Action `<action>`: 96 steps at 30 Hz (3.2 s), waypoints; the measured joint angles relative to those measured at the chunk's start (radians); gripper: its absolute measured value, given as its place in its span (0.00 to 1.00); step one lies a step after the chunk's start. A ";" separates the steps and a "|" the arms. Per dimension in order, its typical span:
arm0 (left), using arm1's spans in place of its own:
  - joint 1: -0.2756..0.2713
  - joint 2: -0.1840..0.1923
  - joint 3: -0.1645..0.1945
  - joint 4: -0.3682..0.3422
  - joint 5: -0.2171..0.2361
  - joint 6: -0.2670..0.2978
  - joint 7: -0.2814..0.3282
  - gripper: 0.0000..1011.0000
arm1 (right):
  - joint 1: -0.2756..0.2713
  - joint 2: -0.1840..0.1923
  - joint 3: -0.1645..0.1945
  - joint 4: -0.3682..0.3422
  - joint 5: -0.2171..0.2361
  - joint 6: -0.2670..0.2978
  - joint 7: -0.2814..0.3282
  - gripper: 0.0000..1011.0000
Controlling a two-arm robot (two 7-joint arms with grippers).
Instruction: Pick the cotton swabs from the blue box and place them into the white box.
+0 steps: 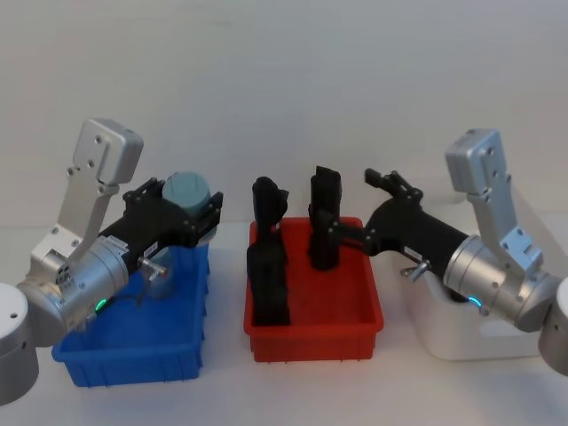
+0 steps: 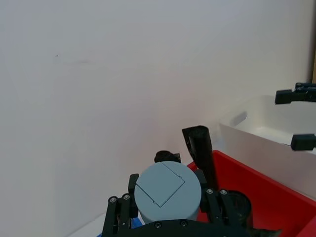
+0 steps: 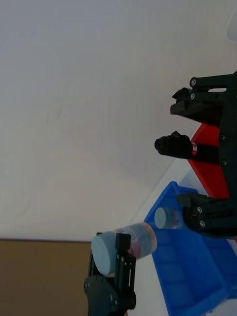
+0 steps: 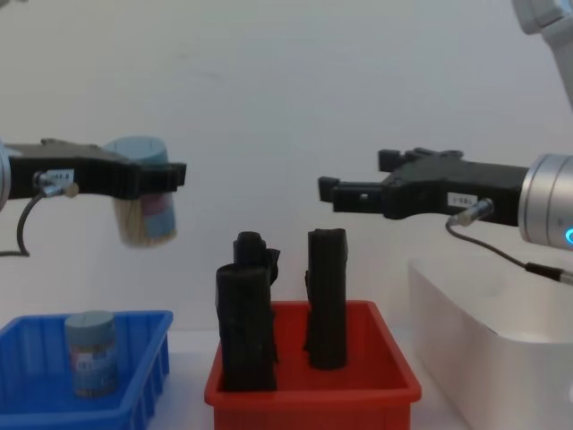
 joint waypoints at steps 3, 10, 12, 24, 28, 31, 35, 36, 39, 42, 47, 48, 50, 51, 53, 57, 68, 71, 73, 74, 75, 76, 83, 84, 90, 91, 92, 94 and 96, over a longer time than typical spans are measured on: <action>-0.002 -0.001 0.000 -0.005 0.000 -0.010 -0.007 0.66 | 0.003 0.000 -0.002 0.003 0.000 -0.004 0.020 0.99; -0.011 -0.006 0.002 -0.016 0.003 -0.036 -0.035 0.66 | -0.002 0.003 -0.007 0.005 0.005 -0.023 0.028 0.99; -0.013 -0.008 0.003 -0.017 0.003 -0.040 -0.041 0.66 | -0.007 0.005 -0.008 0.004 0.005 -0.034 0.019 0.99; -0.030 -0.024 0.015 -0.017 0.004 -0.058 -0.086 0.66 | -0.023 0.011 -0.016 0.007 -0.004 -0.102 0.008 0.99; -0.035 -0.030 0.019 -0.012 0.005 -0.059 -0.097 0.66 | -0.024 0.011 -0.021 0.008 -0.011 -0.118 0.016 0.99; -0.038 -0.033 0.022 -0.009 0.007 -0.060 -0.103 0.66 | -0.025 0.011 -0.025 0.008 -0.017 -0.130 0.021 0.99; -0.040 -0.036 0.024 -0.007 0.007 -0.060 -0.107 0.66 | -0.025 0.009 -0.031 0.008 -0.027 -0.142 0.025 0.99; -0.040 -0.037 0.025 -0.006 0.007 -0.061 -0.109 0.66 | -0.025 0.009 -0.032 0.008 -0.030 -0.144 0.026 0.99; -0.040 -0.038 0.026 -0.005 0.007 -0.061 -0.109 0.66 | -0.025 0.007 -0.037 0.008 -0.037 -0.146 0.028 0.99; -0.039 -0.038 0.027 -0.005 0.006 -0.062 -0.109 0.66 | -0.024 0.004 -0.042 0.006 -0.043 -0.138 0.031 0.99; -0.037 -0.038 0.028 -0.006 0.004 -0.063 -0.109 0.66 | -0.023 0.000 -0.050 0.003 -0.048 -0.116 0.037 0.99; -0.036 -0.038 0.028 -0.006 0.004 -0.063 -0.109 0.66 | -0.023 -0.001 -0.051 0.003 -0.049 -0.114 0.038 0.99; -0.036 -0.039 0.029 -0.007 0.004 -0.063 -0.109 0.66 | -0.022 -0.003 -0.055 0.002 -0.052 -0.103 0.042 0.99; -0.035 -0.039 0.029 -0.007 0.004 -0.063 -0.109 0.66 | -0.022 -0.004 -0.057 0.001 -0.052 -0.100 0.043 0.99; -0.035 -0.039 0.030 -0.007 0.004 -0.064 -0.109 0.66 | -0.020 -0.007 -0.061 0.001 -0.055 -0.092 0.047 0.99; -0.035 -0.040 0.031 -0.007 0.004 -0.064 -0.109 0.66 | -0.018 -0.013 -0.070 0.001 -0.058 -0.075 0.051 0.99; -0.035 -0.041 0.034 -0.005 0.004 -0.064 -0.119 0.66 | -0.007 -0.029 -0.087 0.008 -0.059 -0.056 0.053 0.99; -0.035 -0.040 0.034 -0.004 0.003 -0.063 -0.122 0.66 | -0.004 -0.034 -0.091 0.011 -0.060 -0.054 0.050 0.99; -0.034 -0.040 0.035 -0.004 0.001 -0.063 -0.123 0.66 | -0.002 -0.036 -0.094 0.012 -0.060 -0.054 0.049 0.99; -0.034 -0.039 0.035 -0.004 0.000 -0.063 -0.124 0.66 | 0.000 -0.039 -0.096 0.014 -0.061 -0.053 0.048 0.99; -0.033 -0.039 0.035 -0.004 -0.001 -0.063 -0.124 0.66 | 0.001 -0.040 -0.097 0.015 -0.062 -0.053 0.048 0.99; -0.032 -0.038 0.035 -0.004 -0.002 -0.063 -0.126 0.66 | 0.002 -0.042 -0.100 0.017 -0.063 -0.052 0.047 0.99; -0.027 -0.036 0.036 -0.010 -0.007 -0.064 -0.132 0.66 | 0.010 -0.053 -0.109 0.027 -0.070 -0.049 0.042 0.99; -0.027 -0.035 0.037 -0.012 -0.008 -0.064 -0.133 0.66 | 0.012 -0.055 -0.112 0.030 -0.071 -0.048 0.040 0.99; -0.022 -0.033 0.038 -0.021 -0.011 -0.064 -0.138 0.66 | 0.022 -0.068 -0.121 0.045 -0.079 -0.047 0.033 0.99; -0.021 -0.032 0.038 -0.022 -0.011 -0.064 -0.139 0.66 | 0.022 -0.068 -0.121 0.045 -0.079 -0.047 0.033 0.99; -0.021 -0.032 0.039 -0.023 -0.011 -0.064 -0.139 0.66 | 0.026 -0.071 -0.124 0.049 -0.081 -0.047 0.031 0.99; -0.020 -0.031 0.039 -0.026 -0.013 -0.064 -0.140 0.66 | 0.030 -0.076 -0.127 0.055 -0.084 -0.046 0.027 0.99; -0.019 -0.030 0.039 -0.028 -0.014 -0.064 -0.142 0.66 | 0.033 -0.079 -0.129 0.060 -0.086 -0.046 0.024 0.99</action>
